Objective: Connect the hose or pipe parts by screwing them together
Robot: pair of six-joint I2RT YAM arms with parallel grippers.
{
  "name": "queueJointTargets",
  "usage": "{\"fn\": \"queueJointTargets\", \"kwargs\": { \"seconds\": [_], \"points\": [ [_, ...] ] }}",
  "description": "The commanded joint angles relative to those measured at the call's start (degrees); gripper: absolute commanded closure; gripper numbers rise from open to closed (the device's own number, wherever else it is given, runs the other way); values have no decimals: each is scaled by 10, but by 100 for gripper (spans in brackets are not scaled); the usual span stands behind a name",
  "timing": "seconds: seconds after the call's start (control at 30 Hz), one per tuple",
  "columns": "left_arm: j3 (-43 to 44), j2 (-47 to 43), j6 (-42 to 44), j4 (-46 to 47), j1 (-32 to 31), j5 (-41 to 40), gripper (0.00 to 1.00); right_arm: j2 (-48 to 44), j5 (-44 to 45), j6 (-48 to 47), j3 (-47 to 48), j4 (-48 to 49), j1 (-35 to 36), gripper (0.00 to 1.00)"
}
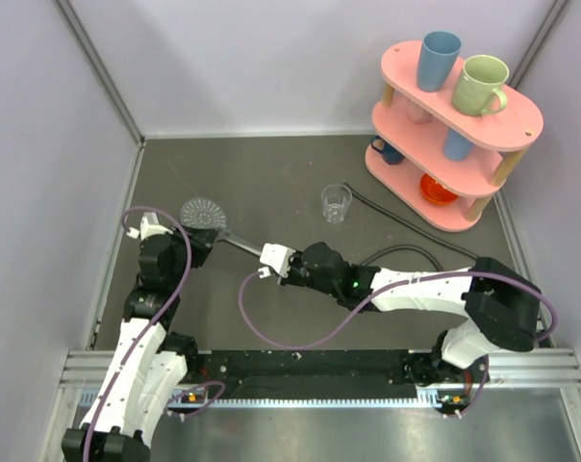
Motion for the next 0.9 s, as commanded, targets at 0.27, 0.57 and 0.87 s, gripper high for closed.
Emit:
{"fn": "queueJointTargets", "kwargs": {
  "seconds": [0.27,0.57,0.87],
  "points": [
    [-94,-76,25,322,-2,155,100,-18,-221,87,56,-13,-53,100],
    [-168,-69,2,504,-3,239,100,-26,-472,157,49,34,-138,100],
    [-171,-62,8,604,-2,312,100,-4,-663,256,58,101,-201,100]
  ]
}}
